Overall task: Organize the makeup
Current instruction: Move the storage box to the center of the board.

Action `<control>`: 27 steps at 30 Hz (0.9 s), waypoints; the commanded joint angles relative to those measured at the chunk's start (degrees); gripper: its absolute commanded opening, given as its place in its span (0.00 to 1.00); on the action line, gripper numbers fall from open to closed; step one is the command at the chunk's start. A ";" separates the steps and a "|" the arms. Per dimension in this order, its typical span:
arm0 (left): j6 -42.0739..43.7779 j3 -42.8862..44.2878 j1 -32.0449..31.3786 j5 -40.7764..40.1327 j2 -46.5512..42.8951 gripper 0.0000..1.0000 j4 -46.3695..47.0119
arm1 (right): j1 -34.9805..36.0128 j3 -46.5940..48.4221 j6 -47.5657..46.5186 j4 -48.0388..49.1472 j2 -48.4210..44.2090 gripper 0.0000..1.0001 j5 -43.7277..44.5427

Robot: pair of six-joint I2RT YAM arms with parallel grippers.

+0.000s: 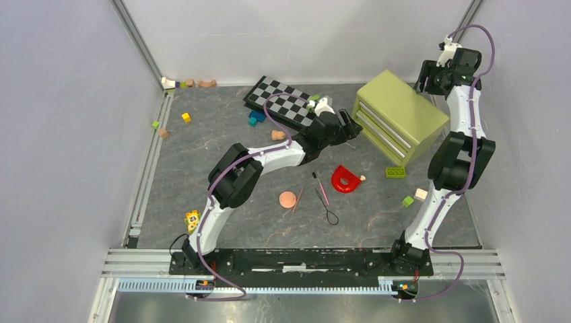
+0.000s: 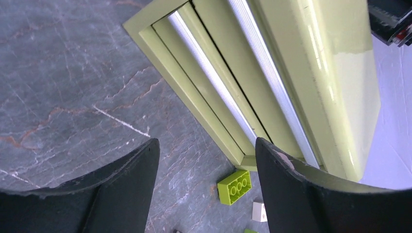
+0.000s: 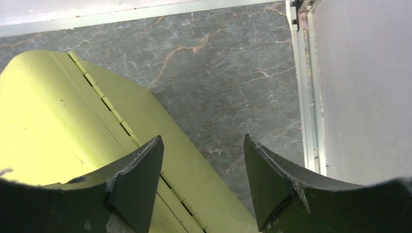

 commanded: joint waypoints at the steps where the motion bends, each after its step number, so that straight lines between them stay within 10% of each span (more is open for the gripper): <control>1: -5.43 -1.17 -0.25 1.09 -0.20 0.78 5.32 | 1.34 -1.35 3.94 -12.25 3.82 0.67 -8.01; 27: -8.58 -17.87 1.60 4.79 -3.75 0.68 14.76 | 7.99 -30.12 8.91 -4.79 -14.12 0.54 -6.77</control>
